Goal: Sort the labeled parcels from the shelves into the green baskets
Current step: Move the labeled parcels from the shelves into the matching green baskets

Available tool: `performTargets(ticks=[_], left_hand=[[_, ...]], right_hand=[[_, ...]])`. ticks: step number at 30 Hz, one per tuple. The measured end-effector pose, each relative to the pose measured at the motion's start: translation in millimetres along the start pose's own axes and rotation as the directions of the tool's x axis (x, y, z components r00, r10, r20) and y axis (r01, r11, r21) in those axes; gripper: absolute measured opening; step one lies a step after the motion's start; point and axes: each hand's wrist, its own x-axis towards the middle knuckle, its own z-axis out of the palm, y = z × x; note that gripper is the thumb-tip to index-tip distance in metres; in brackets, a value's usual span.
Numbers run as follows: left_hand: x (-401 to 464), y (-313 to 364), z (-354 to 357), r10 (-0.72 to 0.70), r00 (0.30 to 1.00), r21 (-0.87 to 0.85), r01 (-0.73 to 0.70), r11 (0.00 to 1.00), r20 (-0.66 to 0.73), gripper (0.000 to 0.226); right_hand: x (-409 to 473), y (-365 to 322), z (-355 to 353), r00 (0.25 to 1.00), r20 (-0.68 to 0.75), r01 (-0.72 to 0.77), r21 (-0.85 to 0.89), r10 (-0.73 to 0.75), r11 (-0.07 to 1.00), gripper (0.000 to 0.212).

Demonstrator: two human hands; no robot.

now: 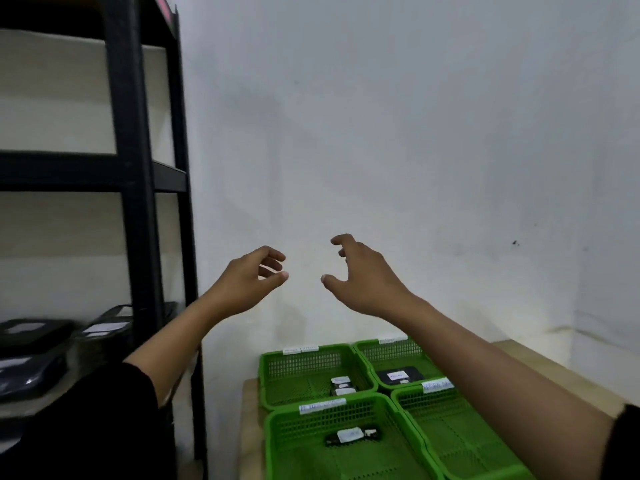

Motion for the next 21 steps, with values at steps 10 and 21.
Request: performTargets(ticks=[10,21], left_hand=[[-115.9,14.0,-125.6,-0.009,1.000,0.074,0.010,0.997,-0.019,0.026],[-240.7,-57.9,-337.9,-0.095,0.991,0.201,0.113,0.973,-0.098,0.026]], right_hand=[[-73.1,-123.8,-5.8,0.998,0.054,0.041,0.032,-0.043,0.999,0.060],[-72.9,-353.2,81.1,0.982,0.030,0.182,0.126,-0.187,0.975,0.060]])
